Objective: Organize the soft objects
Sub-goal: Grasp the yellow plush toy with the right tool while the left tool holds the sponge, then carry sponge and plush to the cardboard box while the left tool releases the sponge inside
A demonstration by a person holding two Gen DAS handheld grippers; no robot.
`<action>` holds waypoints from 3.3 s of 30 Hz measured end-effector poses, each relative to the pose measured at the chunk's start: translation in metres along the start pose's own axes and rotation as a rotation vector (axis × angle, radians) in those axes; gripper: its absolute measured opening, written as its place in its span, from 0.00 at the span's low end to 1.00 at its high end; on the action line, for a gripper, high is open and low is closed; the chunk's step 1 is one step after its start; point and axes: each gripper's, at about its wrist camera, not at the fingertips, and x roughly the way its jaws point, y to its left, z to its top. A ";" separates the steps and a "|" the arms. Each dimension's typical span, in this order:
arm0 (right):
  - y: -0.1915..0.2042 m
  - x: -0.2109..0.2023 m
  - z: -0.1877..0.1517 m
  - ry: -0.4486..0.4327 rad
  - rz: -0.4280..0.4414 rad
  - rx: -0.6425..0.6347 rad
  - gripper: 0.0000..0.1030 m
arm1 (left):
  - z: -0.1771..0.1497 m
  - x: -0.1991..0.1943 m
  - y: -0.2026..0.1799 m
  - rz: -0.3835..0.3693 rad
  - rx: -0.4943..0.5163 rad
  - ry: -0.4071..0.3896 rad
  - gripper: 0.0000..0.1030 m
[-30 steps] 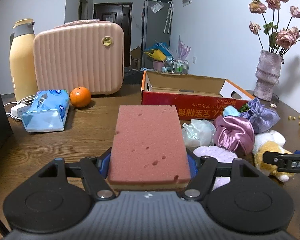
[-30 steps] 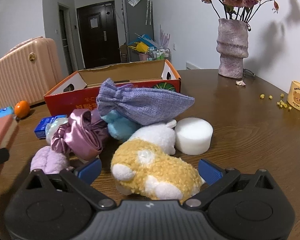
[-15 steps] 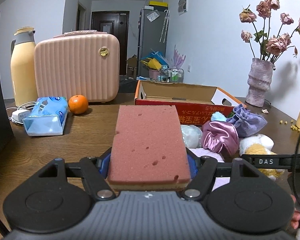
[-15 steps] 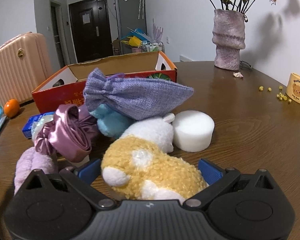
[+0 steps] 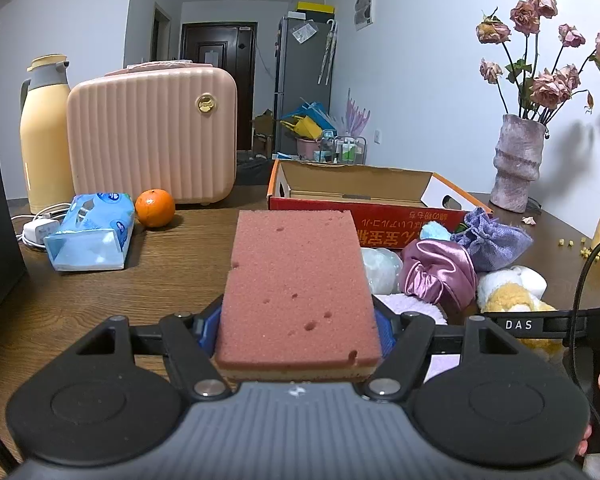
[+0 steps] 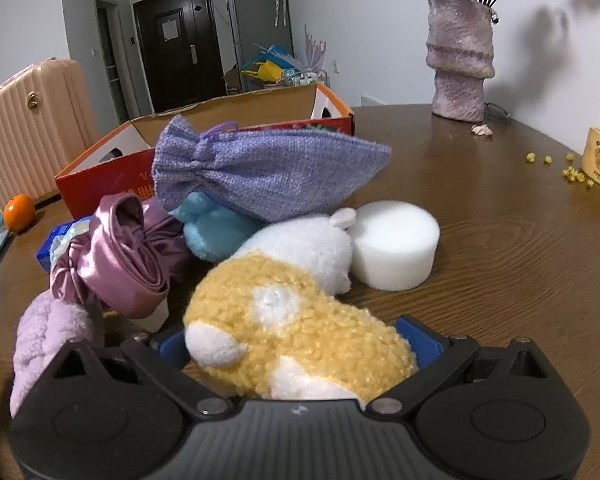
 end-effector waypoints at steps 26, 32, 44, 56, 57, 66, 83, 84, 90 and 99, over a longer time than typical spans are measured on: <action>-0.005 -0.040 -0.022 -0.082 0.070 -0.082 0.84 | -0.002 0.003 -0.002 0.002 0.011 0.001 0.69; -0.007 -0.057 -0.031 -0.122 0.095 -0.103 0.83 | -0.003 0.001 -0.003 0.003 0.012 0.001 0.69; -0.004 -0.102 -0.050 -0.259 0.144 -0.178 0.82 | -0.011 -0.011 -0.007 -0.009 0.003 -0.003 0.69; -0.005 -0.122 -0.041 -0.353 0.150 -0.212 0.82 | -0.007 -0.029 -0.027 -0.040 0.011 -0.032 0.69; -0.006 -0.123 -0.039 -0.360 0.150 -0.214 0.83 | -0.006 -0.029 -0.029 -0.042 0.012 -0.032 0.69; -0.007 -0.123 -0.026 -0.401 0.155 -0.225 0.83 | 0.009 -0.025 -0.045 -0.052 0.028 -0.052 0.69; 0.003 -0.103 0.007 -0.445 0.157 -0.239 0.83 | 0.044 -0.001 -0.059 -0.055 0.007 -0.098 0.69; 0.003 -0.102 0.010 -0.447 0.157 -0.239 0.83 | 0.046 0.001 -0.060 -0.055 0.006 -0.099 0.69; 0.006 -0.090 0.024 -0.459 0.149 -0.238 0.83 | 0.059 0.014 -0.062 -0.050 0.000 -0.109 0.69; 0.012 -0.070 0.042 -0.463 0.145 -0.235 0.83 | 0.075 0.034 -0.063 -0.034 -0.012 -0.115 0.69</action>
